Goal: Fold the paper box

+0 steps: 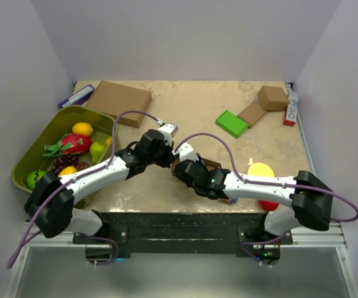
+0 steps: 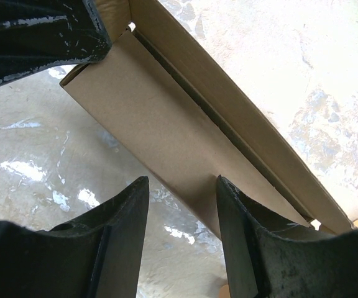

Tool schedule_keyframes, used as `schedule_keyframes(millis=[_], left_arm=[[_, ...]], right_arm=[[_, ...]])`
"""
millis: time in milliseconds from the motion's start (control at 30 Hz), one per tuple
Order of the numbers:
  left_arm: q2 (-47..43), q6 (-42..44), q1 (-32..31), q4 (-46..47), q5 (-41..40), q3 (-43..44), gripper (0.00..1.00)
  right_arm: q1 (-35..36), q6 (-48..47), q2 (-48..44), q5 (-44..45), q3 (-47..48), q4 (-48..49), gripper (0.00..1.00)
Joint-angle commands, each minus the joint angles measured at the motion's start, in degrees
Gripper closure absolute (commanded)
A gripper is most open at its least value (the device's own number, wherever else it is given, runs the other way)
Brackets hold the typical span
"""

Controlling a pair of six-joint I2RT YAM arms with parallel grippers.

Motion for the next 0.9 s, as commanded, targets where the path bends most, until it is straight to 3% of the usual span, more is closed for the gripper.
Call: schedule_keyframes(millis=[0,567,867], left_arm=[[-0.6,-1.93,-0.68,2.32,2.99,-1.68,1.0],[0.01,-0.44,-6.12,-2.25,-9.75,-4.67,1.0],[1.42,-0.96,-7.44,-2.25,-12.73,-6.25,1.0]], right_arm=[[-0.34,2.2,0.67,-2.58,-0.99,0.13,0.5],[-1.22,2.2,-0.38,-3.81,-1.61,1.1,0.5],[-1.57,2.21,-0.83,-4.25,-1.52,1.19,0.5]])
